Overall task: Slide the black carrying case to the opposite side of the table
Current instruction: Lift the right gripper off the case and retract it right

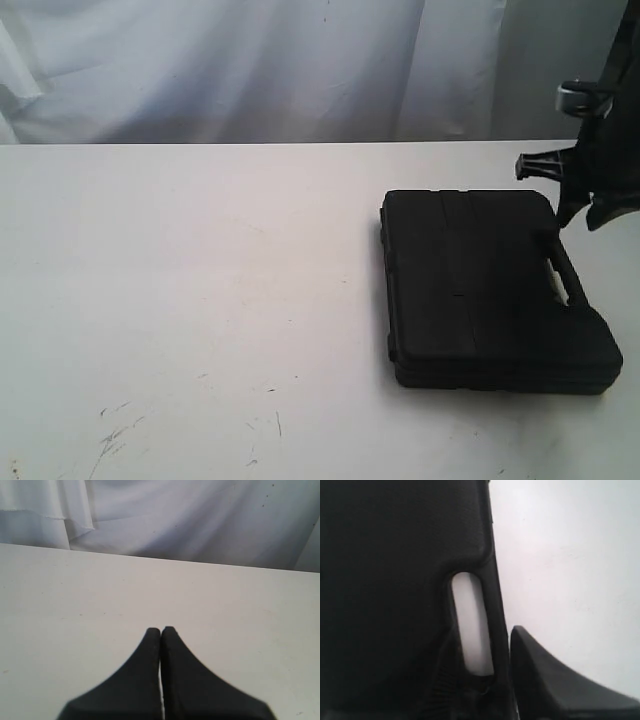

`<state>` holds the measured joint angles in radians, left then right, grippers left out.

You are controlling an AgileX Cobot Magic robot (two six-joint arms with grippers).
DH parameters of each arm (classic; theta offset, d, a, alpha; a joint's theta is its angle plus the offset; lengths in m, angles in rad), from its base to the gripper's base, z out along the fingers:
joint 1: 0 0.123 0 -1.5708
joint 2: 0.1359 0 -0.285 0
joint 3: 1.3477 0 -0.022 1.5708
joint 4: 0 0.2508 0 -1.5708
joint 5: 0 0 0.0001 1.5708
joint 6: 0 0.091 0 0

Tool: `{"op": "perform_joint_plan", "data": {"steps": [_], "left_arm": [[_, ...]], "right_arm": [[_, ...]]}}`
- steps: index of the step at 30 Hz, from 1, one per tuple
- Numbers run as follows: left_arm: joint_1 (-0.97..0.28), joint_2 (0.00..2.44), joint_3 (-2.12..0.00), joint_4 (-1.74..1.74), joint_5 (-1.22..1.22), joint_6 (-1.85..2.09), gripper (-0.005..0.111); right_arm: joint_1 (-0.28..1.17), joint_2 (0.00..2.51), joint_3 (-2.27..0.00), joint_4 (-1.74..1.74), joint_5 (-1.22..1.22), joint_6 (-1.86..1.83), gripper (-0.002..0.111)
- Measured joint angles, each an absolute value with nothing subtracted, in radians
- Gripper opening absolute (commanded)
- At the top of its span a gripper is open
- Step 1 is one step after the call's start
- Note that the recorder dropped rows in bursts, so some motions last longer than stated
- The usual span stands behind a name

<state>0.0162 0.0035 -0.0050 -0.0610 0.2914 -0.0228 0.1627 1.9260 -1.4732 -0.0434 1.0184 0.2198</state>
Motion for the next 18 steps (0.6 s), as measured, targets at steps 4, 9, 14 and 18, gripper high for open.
{"op": "perform_joint_plan", "data": {"steps": [4,9,14,18], "left_arm": [[0.016,0.004,-0.005,-0.061,0.291,-0.023,0.0],[0.016,0.004,-0.005,-0.061,0.291,-0.023,0.0],[0.016,0.004,-0.005,-0.061,0.291,-0.023,0.0],[0.016,0.004,-0.005,-0.061,0.291,-0.023,0.0]], "right_arm": [[0.163,1.835,-1.473,0.041,1.035,0.185,0.0],[0.163,1.699,-1.434,0.108,1.002,0.152,0.0],[0.165,1.499,-1.314,0.185,0.892,0.111,0.0],[0.169,1.335,-1.184,0.256,0.791,0.063,0.0]]}}
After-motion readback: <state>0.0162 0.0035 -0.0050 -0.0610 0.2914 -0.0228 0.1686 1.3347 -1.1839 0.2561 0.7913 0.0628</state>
